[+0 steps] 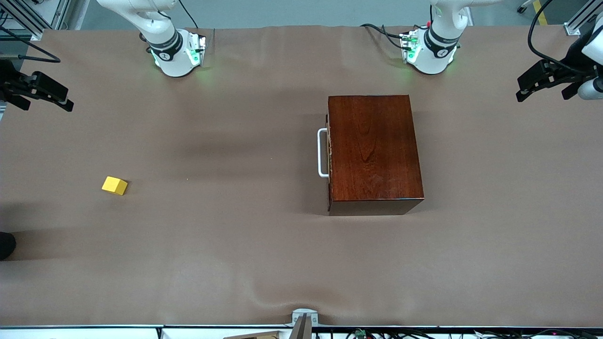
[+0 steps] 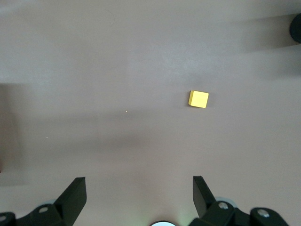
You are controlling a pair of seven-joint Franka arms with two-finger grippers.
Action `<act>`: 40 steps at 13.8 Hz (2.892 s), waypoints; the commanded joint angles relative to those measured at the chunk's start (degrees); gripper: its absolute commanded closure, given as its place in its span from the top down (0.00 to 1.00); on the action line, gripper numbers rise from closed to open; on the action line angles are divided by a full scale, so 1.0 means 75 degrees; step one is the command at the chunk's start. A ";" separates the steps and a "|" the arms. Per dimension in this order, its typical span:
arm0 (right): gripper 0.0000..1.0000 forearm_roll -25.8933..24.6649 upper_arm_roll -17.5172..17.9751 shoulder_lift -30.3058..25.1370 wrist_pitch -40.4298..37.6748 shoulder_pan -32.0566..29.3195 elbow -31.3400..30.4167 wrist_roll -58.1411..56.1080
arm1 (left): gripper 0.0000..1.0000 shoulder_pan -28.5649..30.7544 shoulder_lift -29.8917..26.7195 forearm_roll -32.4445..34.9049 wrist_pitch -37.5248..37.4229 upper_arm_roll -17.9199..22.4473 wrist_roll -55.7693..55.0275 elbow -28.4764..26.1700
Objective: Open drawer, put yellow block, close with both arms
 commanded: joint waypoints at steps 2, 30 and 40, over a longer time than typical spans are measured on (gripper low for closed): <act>1.00 0.0117 0.0067 -0.0006 -0.0040 -0.0116 0.0058 -0.0008 | 1.00 -0.0154 0.0192 -0.0044 -0.0197 -0.0440 -0.0111 0.0203; 1.00 0.0141 0.0067 -0.0006 -0.0051 -0.0128 0.0058 -0.0008 | 1.00 -0.7209 0.6368 0.1257 0.2029 0.0906 -0.6615 0.3214; 1.00 0.0141 0.0067 -0.0006 -0.0040 -0.0128 0.0058 -0.0008 | 1.00 -0.7326 0.6849 0.1749 0.2041 0.0930 -0.5841 0.3121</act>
